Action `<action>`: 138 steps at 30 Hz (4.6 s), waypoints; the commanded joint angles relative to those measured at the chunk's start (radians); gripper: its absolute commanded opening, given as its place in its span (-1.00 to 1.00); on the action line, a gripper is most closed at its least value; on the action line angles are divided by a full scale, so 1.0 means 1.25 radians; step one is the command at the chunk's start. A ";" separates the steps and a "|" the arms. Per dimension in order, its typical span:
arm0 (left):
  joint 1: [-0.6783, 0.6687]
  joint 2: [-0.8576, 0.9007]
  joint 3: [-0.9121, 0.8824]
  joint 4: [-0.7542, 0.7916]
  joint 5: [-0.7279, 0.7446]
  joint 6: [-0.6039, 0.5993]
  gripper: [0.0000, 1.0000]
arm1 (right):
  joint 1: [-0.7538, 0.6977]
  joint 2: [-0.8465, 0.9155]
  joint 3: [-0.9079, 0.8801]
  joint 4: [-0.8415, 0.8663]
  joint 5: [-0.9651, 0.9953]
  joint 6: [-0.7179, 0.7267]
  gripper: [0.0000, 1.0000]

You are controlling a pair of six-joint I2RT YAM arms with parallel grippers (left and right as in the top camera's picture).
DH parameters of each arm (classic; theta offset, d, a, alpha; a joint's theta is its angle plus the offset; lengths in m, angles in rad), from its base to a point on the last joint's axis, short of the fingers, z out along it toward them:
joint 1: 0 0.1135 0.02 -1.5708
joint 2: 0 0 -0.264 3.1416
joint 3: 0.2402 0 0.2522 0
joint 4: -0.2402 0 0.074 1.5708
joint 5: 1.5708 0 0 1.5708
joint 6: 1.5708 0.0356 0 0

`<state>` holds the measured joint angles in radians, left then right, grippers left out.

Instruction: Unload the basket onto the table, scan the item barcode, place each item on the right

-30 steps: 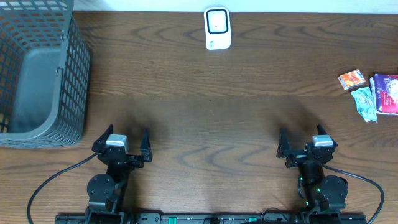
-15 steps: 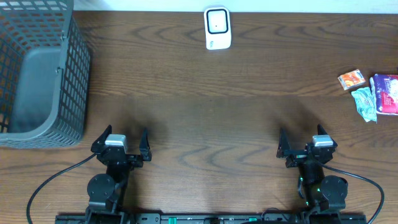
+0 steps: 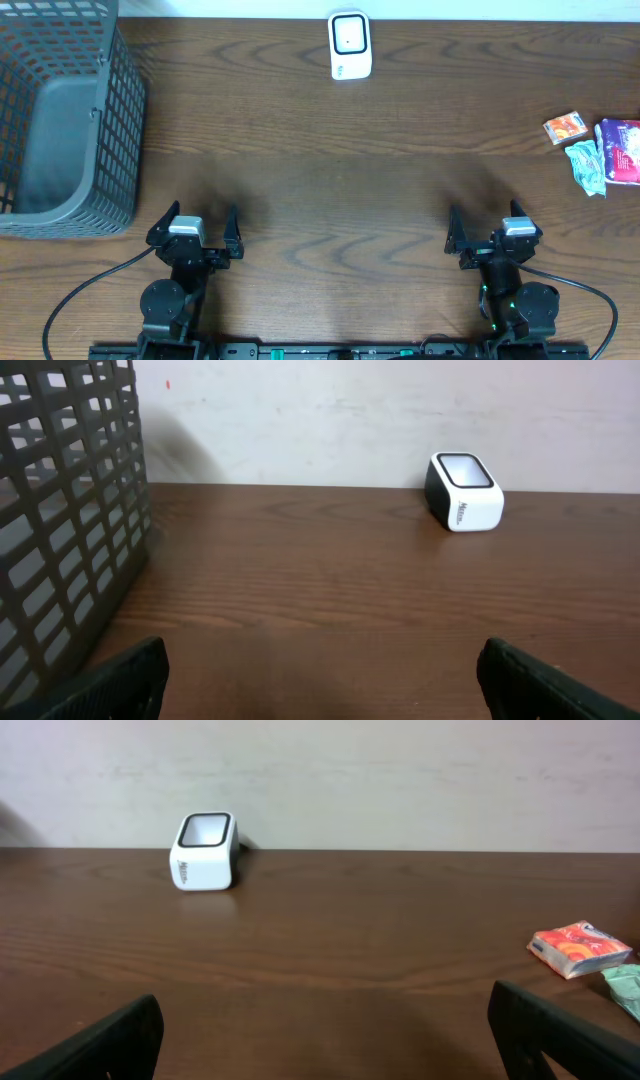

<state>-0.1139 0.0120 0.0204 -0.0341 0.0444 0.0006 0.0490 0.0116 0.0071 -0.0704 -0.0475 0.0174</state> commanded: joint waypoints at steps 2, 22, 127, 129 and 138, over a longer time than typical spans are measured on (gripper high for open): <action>-0.002 -0.009 -0.013 -0.035 -0.029 0.002 0.96 | -0.007 -0.005 -0.001 -0.004 0.007 0.003 0.99; -0.002 -0.008 -0.013 -0.030 -0.027 0.002 0.96 | -0.007 -0.005 -0.001 -0.004 0.007 0.003 0.99; -0.002 -0.006 -0.013 -0.030 -0.027 0.002 0.96 | -0.007 -0.005 -0.001 -0.004 0.007 0.003 0.98; -0.002 -0.006 -0.013 -0.030 -0.027 0.002 0.96 | -0.007 -0.005 -0.001 -0.004 0.007 0.003 0.99; -0.002 -0.006 -0.013 -0.030 -0.027 0.002 0.96 | -0.007 -0.005 -0.001 -0.004 0.007 0.003 0.98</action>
<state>-0.1143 0.0120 0.0204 -0.0334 0.0448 0.0006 0.0490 0.0116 0.0071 -0.0704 -0.0475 0.0177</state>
